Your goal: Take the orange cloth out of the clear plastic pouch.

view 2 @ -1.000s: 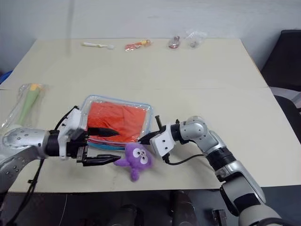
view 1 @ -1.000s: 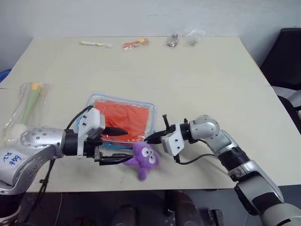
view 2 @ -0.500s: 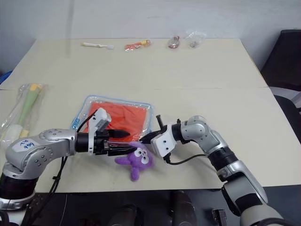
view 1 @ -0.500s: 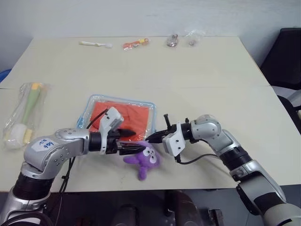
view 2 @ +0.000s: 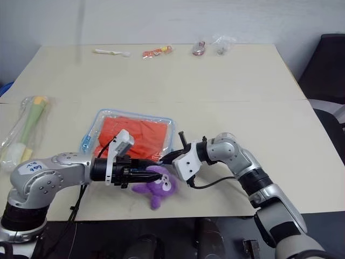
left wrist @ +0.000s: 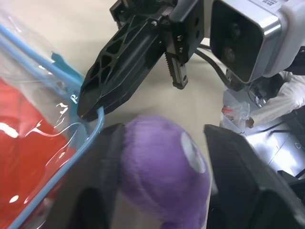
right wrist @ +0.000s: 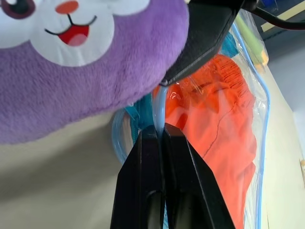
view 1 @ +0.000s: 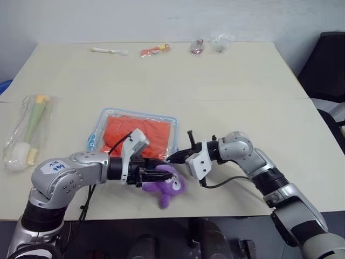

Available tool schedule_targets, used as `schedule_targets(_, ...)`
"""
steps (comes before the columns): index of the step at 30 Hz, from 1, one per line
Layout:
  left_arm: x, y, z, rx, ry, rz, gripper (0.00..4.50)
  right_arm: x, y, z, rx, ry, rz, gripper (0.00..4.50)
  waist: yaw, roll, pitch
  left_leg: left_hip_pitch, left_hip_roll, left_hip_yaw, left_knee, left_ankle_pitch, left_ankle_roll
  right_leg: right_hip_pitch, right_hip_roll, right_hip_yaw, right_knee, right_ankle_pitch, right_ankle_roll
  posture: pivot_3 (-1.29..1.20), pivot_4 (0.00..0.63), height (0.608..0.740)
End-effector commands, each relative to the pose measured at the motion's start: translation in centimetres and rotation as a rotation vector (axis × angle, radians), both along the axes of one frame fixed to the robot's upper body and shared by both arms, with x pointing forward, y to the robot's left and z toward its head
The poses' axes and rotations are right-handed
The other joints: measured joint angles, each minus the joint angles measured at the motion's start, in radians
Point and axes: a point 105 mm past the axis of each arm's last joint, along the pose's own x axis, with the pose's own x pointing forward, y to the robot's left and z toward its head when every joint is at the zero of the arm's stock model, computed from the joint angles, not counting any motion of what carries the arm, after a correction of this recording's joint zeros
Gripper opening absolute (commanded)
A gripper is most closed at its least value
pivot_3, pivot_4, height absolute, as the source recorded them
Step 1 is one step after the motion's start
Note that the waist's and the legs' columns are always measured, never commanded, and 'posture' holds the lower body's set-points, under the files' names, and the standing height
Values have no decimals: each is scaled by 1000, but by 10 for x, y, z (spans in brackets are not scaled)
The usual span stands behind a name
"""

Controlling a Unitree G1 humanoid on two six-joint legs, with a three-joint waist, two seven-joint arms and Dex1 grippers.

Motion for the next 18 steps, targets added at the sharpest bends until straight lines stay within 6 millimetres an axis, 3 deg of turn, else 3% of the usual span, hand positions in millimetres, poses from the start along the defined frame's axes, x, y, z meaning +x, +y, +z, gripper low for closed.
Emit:
schedule_targets(1,-6,2,5,8,-18,-23,1276,0,1,9,22,-39,12,0,0,0,0,0,0,0,0,0,0,0,0,0,0,0,0,0,150,740)
schedule_targets(4,-6,4,2,35,-19,-16,423,0,1,9,24,-41,12,0,0,0,0,0,0,-1,0,0,0,0,0,0,0,0,0,0,150,740)
schedule_targets(9,-7,5,1,41,-25,-17,423,0,1,8,25,-44,12,0,0,0,0,0,0,-1,0,0,0,0,0,0,0,0,0,0,150,740)
schedule_targets(12,-8,7,6,18,-48,-21,22,-1,1,8,26,-44,14,0,0,0,0,0,0,-1,0,0,0,0,0,0,0,0,0,0,150,740)
schedule_targets(18,-11,24,7,80,-81,1,22,-2,-1,13,49,-33,18,0,-1,0,0,0,0,-1,0,0,0,0,0,0,0,0,0,0,150,740)
